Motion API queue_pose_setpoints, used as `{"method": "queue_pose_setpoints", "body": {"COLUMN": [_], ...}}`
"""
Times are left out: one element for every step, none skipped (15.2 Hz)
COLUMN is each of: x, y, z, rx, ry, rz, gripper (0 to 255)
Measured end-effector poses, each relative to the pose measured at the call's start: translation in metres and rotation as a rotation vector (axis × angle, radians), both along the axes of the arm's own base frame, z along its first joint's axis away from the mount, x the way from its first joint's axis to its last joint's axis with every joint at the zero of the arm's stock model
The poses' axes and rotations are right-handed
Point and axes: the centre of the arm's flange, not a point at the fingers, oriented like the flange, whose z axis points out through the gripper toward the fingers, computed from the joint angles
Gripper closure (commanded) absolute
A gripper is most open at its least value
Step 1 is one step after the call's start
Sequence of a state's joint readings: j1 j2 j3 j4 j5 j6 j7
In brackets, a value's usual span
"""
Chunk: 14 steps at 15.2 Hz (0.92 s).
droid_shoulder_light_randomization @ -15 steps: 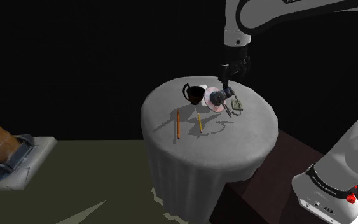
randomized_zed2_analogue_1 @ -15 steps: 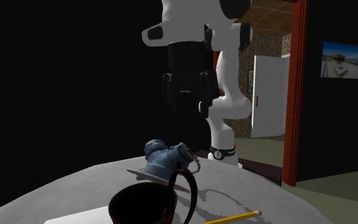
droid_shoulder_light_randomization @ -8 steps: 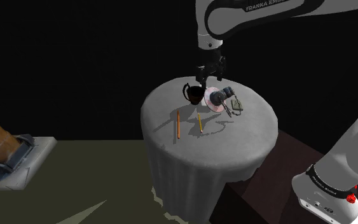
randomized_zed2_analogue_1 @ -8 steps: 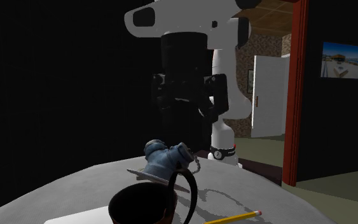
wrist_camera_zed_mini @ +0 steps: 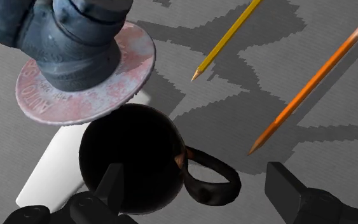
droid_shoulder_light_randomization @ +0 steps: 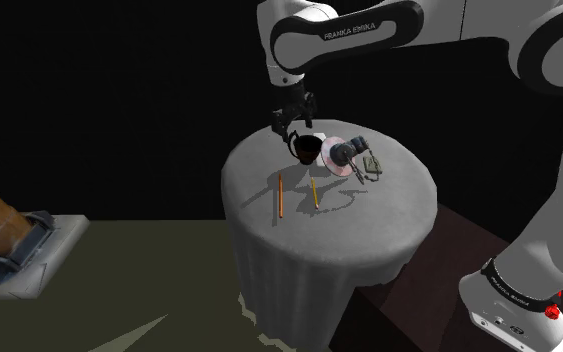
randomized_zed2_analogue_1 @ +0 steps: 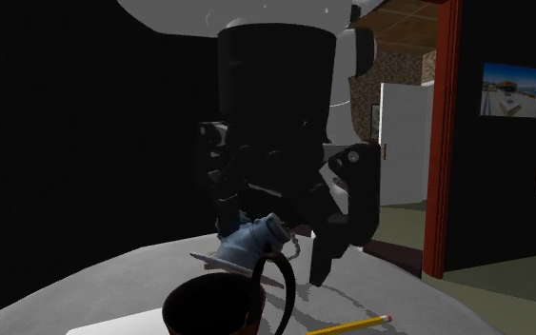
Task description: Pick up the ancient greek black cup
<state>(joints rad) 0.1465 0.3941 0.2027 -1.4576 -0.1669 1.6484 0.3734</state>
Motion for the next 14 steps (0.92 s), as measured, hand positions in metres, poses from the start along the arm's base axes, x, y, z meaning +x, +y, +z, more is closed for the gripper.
{"method": "queue_pose_setpoints", "body": {"x": [0.008, 0.013, 0.014, 0.015, 0.016, 0.016, 0.016, 0.017, 0.016, 0.016, 0.016, 0.016, 0.016, 0.016], "y": [0.004, 0.007, 0.008, 0.009, 0.01, 0.009, 0.009, 0.009, 0.009, 0.009, 0.009, 0.009, 0.009, 0.009], "z": [-0.001, -0.004, -0.009, -0.015, -0.02, -0.025, -0.03, -0.038, -0.041, -0.042, -0.043, -0.043, -0.043, -0.043], "rx": [-0.004, -0.007, -0.008, -0.009, -0.009, -0.009, -0.009, -0.009, -0.009, -0.009, -0.009, -0.009, -0.009, -0.009], "ry": [0.001, 0.0, 0.0, 0.0, 0.0, 0.0, 0.0, 0.0, 0.0, 0.0, 0.0, 0.0, -0.001, -0.001], "rz": [0.005, 0.007, 0.008, 0.009, 0.009, 0.009, 0.009, 0.009, 0.009, 0.009, 0.009, 0.009, 0.009, 0.009], "gripper": [0, 0, 0, 0, 0, 0, 0, 0, 0, 255, 255, 255, 255, 255]}}
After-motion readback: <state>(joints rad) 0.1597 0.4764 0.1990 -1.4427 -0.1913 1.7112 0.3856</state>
